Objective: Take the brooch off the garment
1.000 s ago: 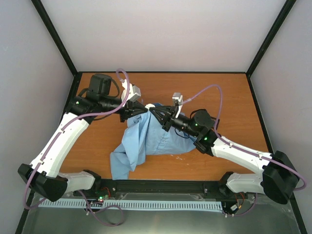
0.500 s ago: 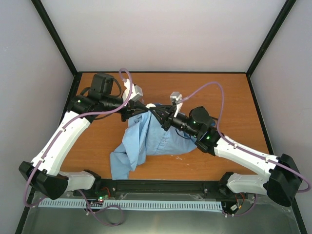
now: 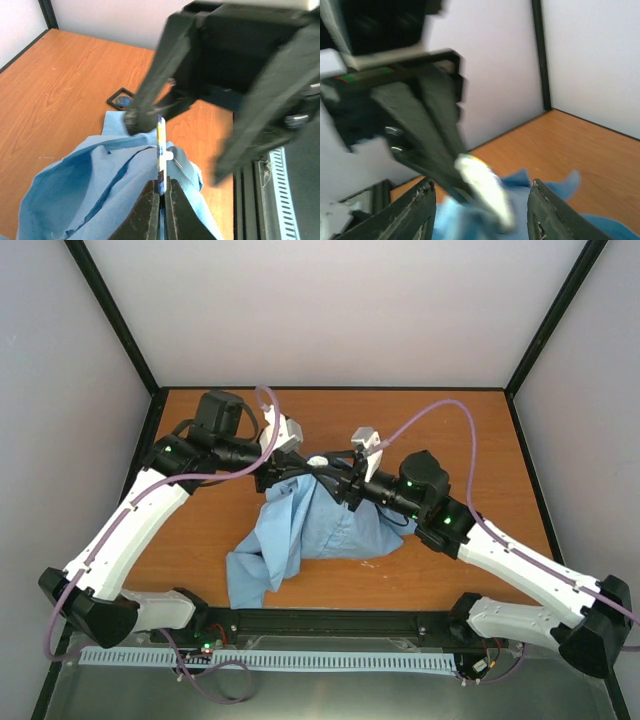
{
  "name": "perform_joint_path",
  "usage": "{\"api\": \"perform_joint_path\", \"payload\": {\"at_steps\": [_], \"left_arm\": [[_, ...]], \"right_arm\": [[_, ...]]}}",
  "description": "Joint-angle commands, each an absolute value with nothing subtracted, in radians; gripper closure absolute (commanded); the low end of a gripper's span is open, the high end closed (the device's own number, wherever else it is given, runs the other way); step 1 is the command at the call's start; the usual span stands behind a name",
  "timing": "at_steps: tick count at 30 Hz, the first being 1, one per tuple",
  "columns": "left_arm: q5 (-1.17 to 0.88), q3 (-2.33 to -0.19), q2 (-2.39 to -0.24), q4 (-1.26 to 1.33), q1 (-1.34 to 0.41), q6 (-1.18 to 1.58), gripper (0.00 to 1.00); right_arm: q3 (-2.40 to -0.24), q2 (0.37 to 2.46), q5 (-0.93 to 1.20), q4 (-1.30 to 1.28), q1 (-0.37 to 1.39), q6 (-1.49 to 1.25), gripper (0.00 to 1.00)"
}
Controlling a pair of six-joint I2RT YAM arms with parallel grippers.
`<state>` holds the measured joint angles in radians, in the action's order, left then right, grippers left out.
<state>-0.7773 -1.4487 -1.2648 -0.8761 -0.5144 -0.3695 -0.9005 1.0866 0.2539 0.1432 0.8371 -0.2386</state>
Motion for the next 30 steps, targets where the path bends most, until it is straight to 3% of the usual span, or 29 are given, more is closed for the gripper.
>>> {"api": "perform_joint_path", "payload": {"at_steps": [1, 4, 10, 18, 21, 25, 30], "left_arm": [[-0.676, -1.453, -1.263, -0.798, -0.553, -0.423, 0.99], [-0.577, -1.422, -1.245, -0.754, -0.553, -0.489, 0.99], [-0.484, -1.393, -1.214, -0.674, -0.554, -0.585, 0.99], [-0.525, -1.396, -1.18, -0.663, -0.554, -0.622, 0.99], [-0.555, -1.377, -1.161, -0.638, -0.553, -0.582, 0.99], [-0.54, -1.339, -1.153, -0.609, -0.554, -0.55, 0.99], [-0.449, -1.238, -1.118, -0.478, -0.553, -0.587, 0.99]], "right_arm": [[-0.868, 0.997, 0.323, 0.222, 0.849, -0.208, 0.48], [-0.828, 0.974, 0.288, 0.237, 0.828, -0.231, 0.42], [-0.791, 1.0, 0.279, 0.273, 0.78, -0.259, 0.42], [-0.796, 1.112, 0.331, 0.29, 0.768, -0.223, 0.45], [-0.823, 1.144, 0.353, 0.292, 0.77, -0.222, 0.55], [-0.853, 1.171, 0.387, 0.296, 0.77, -0.243, 0.95], [-0.865, 1.186, 0.442, 0.323, 0.773, -0.294, 0.97]]}}
